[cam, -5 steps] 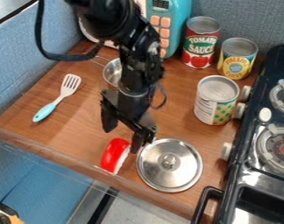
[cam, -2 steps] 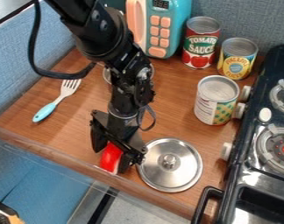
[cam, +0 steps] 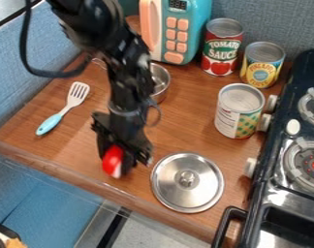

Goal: Bring the red object next to the spatula

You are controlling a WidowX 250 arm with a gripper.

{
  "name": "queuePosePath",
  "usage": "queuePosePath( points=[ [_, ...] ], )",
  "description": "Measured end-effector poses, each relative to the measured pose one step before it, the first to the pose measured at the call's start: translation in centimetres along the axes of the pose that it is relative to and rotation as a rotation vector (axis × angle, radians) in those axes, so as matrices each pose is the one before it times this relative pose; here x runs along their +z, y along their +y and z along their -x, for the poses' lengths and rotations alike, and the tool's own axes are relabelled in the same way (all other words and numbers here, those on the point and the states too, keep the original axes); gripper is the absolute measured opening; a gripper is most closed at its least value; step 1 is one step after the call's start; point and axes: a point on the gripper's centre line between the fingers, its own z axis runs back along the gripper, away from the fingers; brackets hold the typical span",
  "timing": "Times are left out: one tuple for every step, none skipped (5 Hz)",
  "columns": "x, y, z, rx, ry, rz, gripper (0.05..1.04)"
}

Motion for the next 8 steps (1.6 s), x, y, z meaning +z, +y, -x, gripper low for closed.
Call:
queuePosePath(
  points=[
    [1.733,2.250,-1.918,0.0530,-0.0402,0.0472,0.590],
    [1.971,-0.039,-3.816,0.0056,-0.0583,0.0442,0.590],
    [-0.064,-0.703,-2.003,-0.0242,0.0196,-0.0370,0.590],
    [-0.710,1.418,0.123,0.0371,0.0204,-0.0269,0.590],
    [-1.204,2.254,0.611,0.0442,0.0275,-0.0219,0.590],
    [-0.969,2.431,1.684,0.0550,0.0285,-0.0040,0.590],
    [-1.127,1.586,0.974,0.0213,0.0165,0.0079,0.590],
    [-1.579,0.462,0.567,-0.0132,0.0229,-0.0057,0.590]
  ],
)
